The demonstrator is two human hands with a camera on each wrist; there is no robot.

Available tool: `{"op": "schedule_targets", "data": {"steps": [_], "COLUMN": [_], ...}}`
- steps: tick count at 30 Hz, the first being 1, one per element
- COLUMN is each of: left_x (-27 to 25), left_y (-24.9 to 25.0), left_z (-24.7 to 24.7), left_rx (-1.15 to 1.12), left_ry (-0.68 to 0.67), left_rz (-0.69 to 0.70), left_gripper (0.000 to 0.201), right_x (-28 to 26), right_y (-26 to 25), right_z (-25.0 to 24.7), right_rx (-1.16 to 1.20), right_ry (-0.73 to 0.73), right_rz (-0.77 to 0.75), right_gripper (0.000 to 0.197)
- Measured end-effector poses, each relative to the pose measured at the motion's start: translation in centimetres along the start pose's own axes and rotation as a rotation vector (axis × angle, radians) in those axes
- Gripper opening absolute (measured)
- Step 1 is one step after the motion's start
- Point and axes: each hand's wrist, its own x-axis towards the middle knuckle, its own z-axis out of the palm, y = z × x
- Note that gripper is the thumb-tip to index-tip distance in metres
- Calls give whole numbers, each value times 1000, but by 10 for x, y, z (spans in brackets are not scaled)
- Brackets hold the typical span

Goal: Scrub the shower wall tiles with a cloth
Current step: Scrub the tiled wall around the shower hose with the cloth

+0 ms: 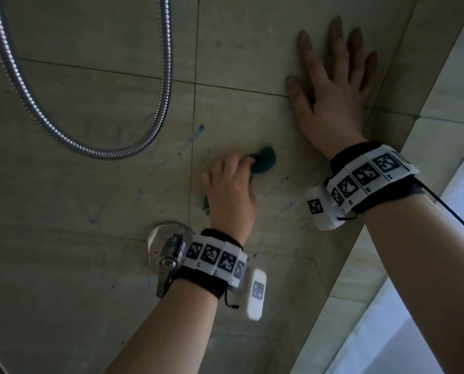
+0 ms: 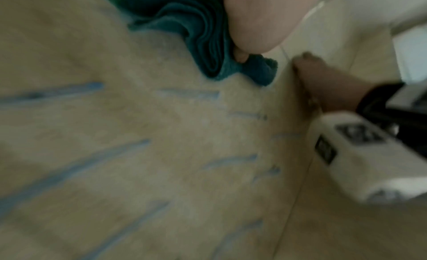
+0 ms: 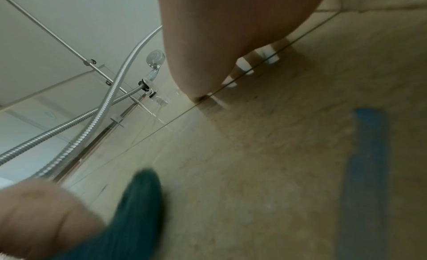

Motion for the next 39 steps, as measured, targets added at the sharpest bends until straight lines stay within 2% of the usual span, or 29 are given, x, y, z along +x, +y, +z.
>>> {"op": "schedule_targets", "data": {"steps": [2,4,6,11,14,18,20,24,26,30,33,36,39], "left_x": [-14,-9,10,47,50,57,55,36,41,66,85,102,97], "left_y": [-3,-8,-9,-34,-53,-49,-36,-21,-33,-62,-63,-49,-26], "left_z": [1,-3,-12,-29,-36,-35,-31,-28,-33,-49,-54,-48,-36], "left_rx": [16,28,22,70,130,60,65,73,73,54,37,-6,-22], "left_ry": [-87,-86,-21,250,319,306,274,82,106,315,371,338,236], "left_rz": [87,101,42,-126,-223,-280,-207,-39,-53,-235,-330,-300,-155], "left_gripper": [36,35,29,20,21,23,24,28,24,21,24,26,28], "right_x": [0,0,0,-2,0,0,-1,-1,-1,-2,-1,0,0], "right_y": [-1,-2,-1,1,0,-2,-1,-2,-2,-1,-2,-3,-2], "right_z": [0,0,0,0,0,-2,-2,-3,-3,-3,-3,-3,-3], "right_rx": [-2,-2,4,9,24,13,24,24,27,31,30,38,32], "right_ry": [3,-2,-14,-9,-6,-27,-23,-26,-24,-28,-38,-31,-30], "right_rz": [-1,-2,0,5,10,7,7,6,5,11,15,18,18], "right_gripper": [56,56,56,55,54,55,55,55,55,55,55,54,55]}}
